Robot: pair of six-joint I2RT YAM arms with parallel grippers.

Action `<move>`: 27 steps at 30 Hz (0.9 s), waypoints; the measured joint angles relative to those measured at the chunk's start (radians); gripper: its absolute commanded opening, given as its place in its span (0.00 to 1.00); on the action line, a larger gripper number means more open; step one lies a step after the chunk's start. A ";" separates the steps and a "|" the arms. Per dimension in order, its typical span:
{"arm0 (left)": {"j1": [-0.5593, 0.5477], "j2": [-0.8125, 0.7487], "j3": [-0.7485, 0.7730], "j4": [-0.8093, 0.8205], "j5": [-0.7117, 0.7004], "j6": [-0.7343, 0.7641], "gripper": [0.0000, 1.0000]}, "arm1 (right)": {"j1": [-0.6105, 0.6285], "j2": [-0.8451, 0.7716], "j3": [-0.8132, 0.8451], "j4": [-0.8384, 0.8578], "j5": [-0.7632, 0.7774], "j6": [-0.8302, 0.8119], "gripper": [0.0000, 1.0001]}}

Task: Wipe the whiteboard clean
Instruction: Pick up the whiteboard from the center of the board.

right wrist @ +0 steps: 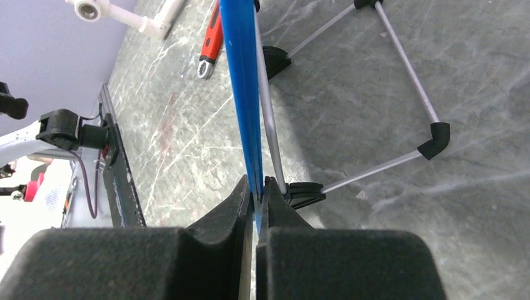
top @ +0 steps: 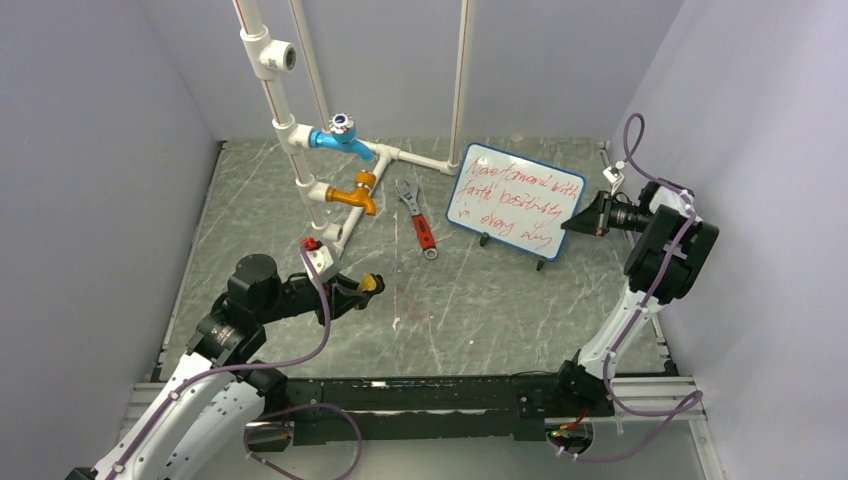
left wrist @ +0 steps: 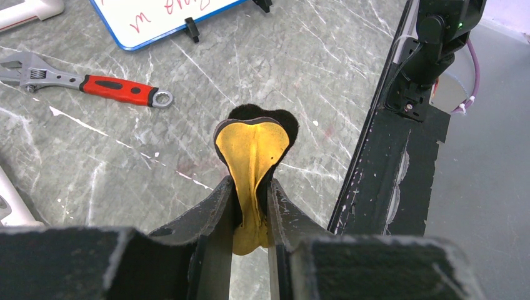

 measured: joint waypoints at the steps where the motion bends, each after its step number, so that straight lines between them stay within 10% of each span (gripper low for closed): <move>1: 0.000 0.000 0.000 0.000 0.000 0.000 0.00 | -0.009 0.000 0.002 -0.020 0.001 -0.018 0.00; 27: 0.000 0.002 0.000 0.000 0.000 0.000 0.00 | 0.084 -0.199 0.098 0.100 0.185 0.253 0.00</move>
